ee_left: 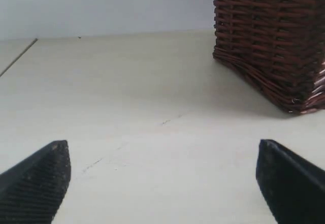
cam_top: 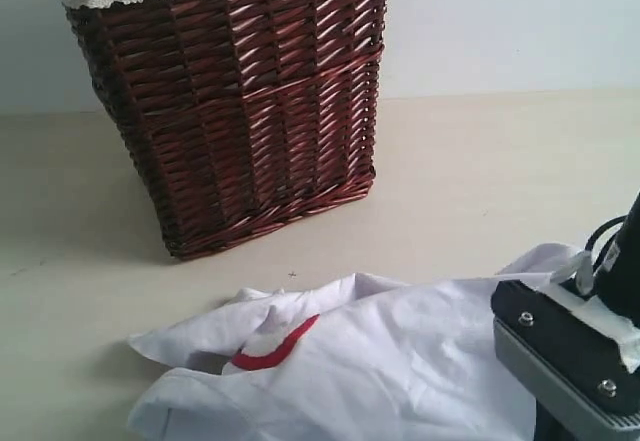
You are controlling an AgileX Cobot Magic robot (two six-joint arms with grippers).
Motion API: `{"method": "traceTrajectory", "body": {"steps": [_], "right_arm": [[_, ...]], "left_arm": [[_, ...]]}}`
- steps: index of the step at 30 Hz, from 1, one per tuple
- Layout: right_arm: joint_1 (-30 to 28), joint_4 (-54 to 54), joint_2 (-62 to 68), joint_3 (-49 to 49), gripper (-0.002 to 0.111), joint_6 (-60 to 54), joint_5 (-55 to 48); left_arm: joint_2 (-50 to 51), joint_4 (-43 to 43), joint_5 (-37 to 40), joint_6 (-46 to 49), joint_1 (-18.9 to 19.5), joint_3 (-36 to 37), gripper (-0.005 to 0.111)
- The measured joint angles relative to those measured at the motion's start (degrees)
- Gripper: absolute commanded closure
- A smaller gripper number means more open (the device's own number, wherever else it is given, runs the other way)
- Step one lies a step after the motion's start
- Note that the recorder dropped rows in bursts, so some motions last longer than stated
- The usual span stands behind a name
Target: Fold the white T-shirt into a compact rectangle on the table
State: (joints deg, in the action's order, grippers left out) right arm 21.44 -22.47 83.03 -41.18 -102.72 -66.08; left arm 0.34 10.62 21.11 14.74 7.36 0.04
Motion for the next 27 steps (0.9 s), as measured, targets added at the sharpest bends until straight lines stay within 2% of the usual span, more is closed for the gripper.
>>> {"method": "traceTrajectory", "body": {"steps": [3, 9, 15, 18, 20, 22, 24, 26, 27], "right_arm": [[0.0, 2.59, -5.16, -0.73, 0.108, 1.35, -2.86], [0.0, 2.75, -5.76, -0.73, 0.108, 5.75, -3.15], [0.0, -10.15, -10.73, 0.16, 0.108, 7.2, -3.15], [0.0, -16.17, -15.71, 3.77, 0.108, 8.59, -3.15], [0.0, -15.8, -17.89, 7.37, 0.106, 12.87, -3.39], [0.0, -15.04, -18.56, 9.88, 0.095, 17.46, -3.39], [0.0, -14.91, -18.56, 10.86, 0.071, 21.37, -3.55], [0.0, -15.63, -18.56, 10.96, 0.062, 22.95, -3.65], [0.0, -16.94, -18.85, 11.07, 0.062, 23.3, -3.65]], "left_arm": [[0.0, 0.0, 0.0, 0.0, 0.0, 0.0, 0.012], [0.0, 0.0, 0.0, 0.0, 0.0, 0.0, 0.012], [0.0, 0.0, 0.0, 0.0, 0.0, 0.0, 0.012], [0.0, 0.0, 0.0, 0.0, 0.0, 0.0, 0.012], [0.0, 0.0, 0.0, 0.0, 0.0, 0.0, 0.012], [0.0, 0.0, 0.0, 0.0, 0.0, 0.0, 0.012], [0.0, 0.0, 0.0, 0.0, 0.0, 0.0, 0.012], [0.0, 0.0, 0.0, 0.0, 0.0, 0.0, 0.012], [0.0, 0.0, 0.0, 0.0, 0.0, 0.0, 0.012]]}}
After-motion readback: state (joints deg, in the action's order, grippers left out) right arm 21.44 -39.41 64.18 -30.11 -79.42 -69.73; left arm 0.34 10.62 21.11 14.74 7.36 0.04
